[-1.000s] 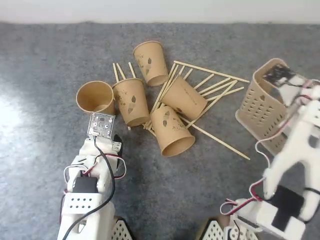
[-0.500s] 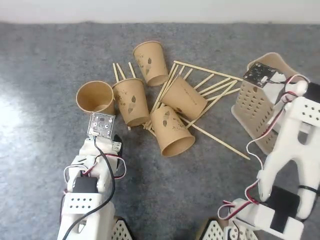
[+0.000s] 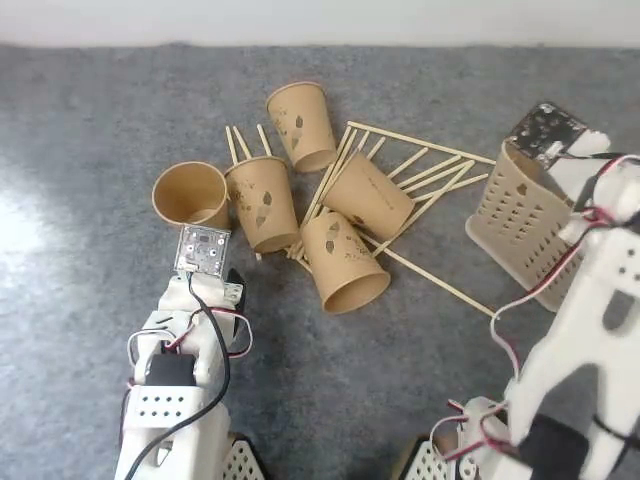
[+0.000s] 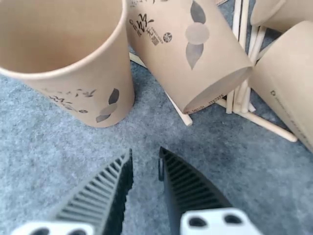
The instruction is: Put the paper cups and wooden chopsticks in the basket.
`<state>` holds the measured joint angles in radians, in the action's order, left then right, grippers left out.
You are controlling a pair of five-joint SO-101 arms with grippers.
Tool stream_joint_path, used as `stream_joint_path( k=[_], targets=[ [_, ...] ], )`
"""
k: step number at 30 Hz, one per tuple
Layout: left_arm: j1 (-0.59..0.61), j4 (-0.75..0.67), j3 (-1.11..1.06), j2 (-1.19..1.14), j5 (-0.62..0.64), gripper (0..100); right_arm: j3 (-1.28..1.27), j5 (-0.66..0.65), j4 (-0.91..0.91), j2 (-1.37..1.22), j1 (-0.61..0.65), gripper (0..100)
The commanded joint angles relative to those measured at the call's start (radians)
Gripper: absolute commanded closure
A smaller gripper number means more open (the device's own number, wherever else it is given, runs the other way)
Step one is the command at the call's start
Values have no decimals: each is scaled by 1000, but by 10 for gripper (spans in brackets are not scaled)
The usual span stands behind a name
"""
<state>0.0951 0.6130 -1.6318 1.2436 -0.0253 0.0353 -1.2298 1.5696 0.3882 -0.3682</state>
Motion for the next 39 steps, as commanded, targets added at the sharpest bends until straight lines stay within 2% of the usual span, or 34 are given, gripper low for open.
stream_joint_path(
  k=[1,5,8,13,20,24,26,32,39],
  targets=[
    [-5,-25,5,11,2,915,60,31,24,124,82,805],
    [-5,-25,5,11,2,915,55,84,124,154,220,808],
    [3,-25,5,11,2,915,38,176,186,111,308,806],
    [3,-25,5,11,2,916,29,388,182,21,401,808],
    [3,-25,5,11,2,916,-15,546,119,-217,493,808],
    [3,-25,5,11,2,916,-137,534,-12,-328,512,808],
    [3,-25,7,11,2,916,-199,488,-70,-349,535,808],
    [3,-49,4,11,2,915,-385,388,-225,-351,567,808],
    [2,-49,4,11,2,916,-489,318,-375,-358,556,809]
  ],
)
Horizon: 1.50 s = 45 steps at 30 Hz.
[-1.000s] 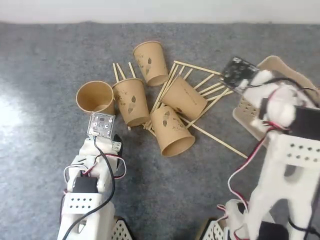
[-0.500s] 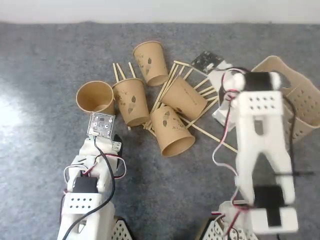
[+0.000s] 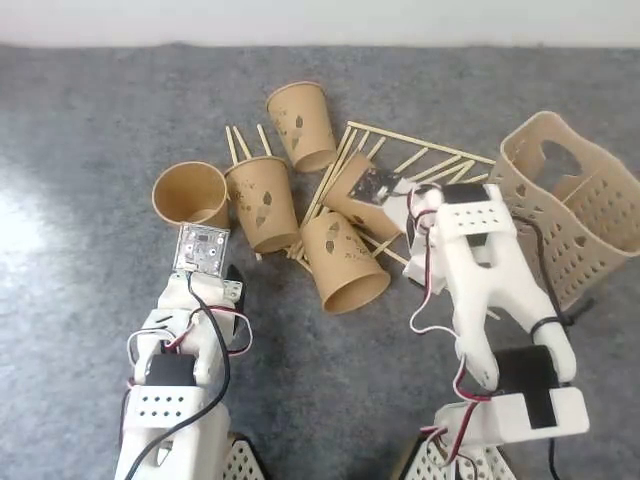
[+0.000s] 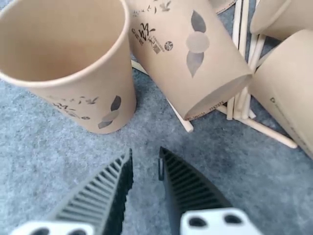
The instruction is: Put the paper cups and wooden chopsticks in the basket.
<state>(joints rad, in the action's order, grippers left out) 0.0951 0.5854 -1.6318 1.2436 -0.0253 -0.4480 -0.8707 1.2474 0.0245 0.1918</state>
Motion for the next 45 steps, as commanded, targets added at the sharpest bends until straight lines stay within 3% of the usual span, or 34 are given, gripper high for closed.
stream_joint_path(
  k=[1,26,34,41,45],
  targets=[
    [2,-23,-1,11,2,916,-15,-51,-67,5,-5,809],
    [-3,-26,-4,11,2,916,107,-86,-96,-211,-21,810],
    [-3,-26,-4,11,2,916,123,-89,-127,-214,-22,993],
    [-3,-26,-4,11,2,916,126,-87,-128,-275,-45,879],
    [-3,-26,-4,11,2,916,135,-87,-122,-280,-53,946]
  ],
)
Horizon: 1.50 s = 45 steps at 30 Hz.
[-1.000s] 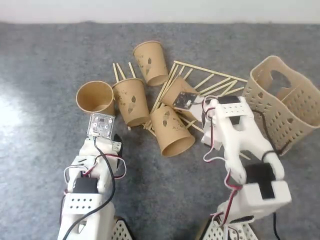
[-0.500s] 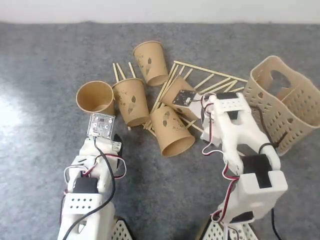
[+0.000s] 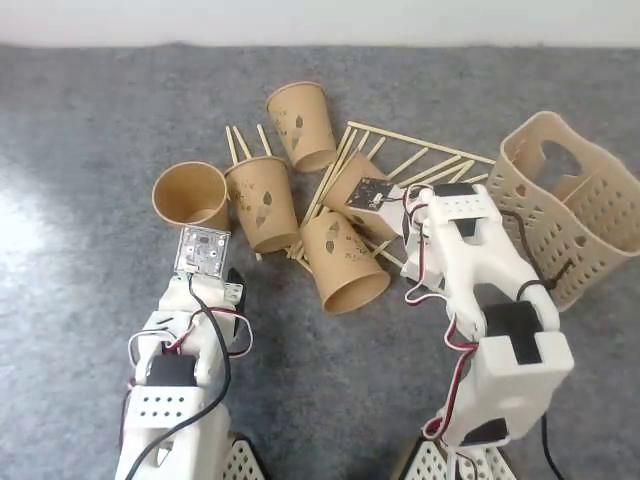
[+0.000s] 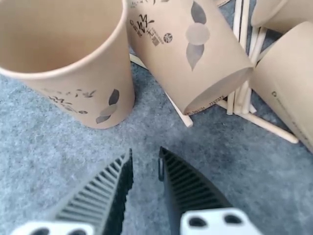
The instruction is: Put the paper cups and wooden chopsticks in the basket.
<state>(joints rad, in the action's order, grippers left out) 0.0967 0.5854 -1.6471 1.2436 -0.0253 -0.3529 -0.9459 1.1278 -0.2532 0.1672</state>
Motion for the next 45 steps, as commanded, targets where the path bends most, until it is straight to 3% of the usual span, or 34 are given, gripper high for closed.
stream_joint_path(
  k=[1,8,25,36,45],
  targets=[
    [-5,-26,12,11,2,916,40,-12,-2,-2,-25,977],
    [-5,-26,12,11,2,916,41,-12,2,8,-42,991],
    [-6,-26,10,11,2,916,106,-8,369,403,-82,991],
    [-5,-26,10,11,2,916,80,-14,423,420,-205,991],
    [-5,-26,10,11,2,916,78,-12,522,587,-162,991]
  ],
)
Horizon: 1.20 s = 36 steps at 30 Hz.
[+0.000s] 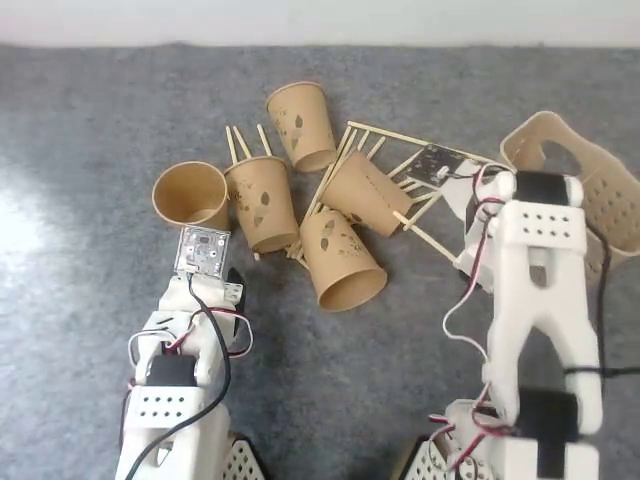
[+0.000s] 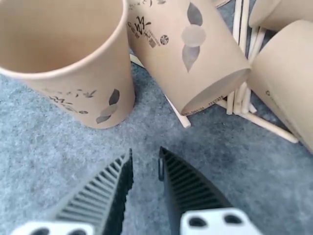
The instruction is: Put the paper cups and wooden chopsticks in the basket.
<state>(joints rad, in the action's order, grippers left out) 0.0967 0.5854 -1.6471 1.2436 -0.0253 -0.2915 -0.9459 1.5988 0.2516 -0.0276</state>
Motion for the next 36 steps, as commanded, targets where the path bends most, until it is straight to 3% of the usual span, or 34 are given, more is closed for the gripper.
stream_joint_path(
  k=[1,7,12,27,31,36],
  targets=[
    [-5,-26,10,11,2,916,17,-12,70,99,48,991],
    [-5,-25,10,11,2,916,17,-2,91,199,151,991],
    [-5,-25,10,11,2,916,23,89,64,249,217,991],
    [-5,-25,10,11,2,916,23,394,-223,542,196,991],
    [-5,-25,10,11,2,916,23,459,-297,630,122,991],
    [-5,-25,10,11,2,916,17,519,-364,704,-59,991]
  ],
)
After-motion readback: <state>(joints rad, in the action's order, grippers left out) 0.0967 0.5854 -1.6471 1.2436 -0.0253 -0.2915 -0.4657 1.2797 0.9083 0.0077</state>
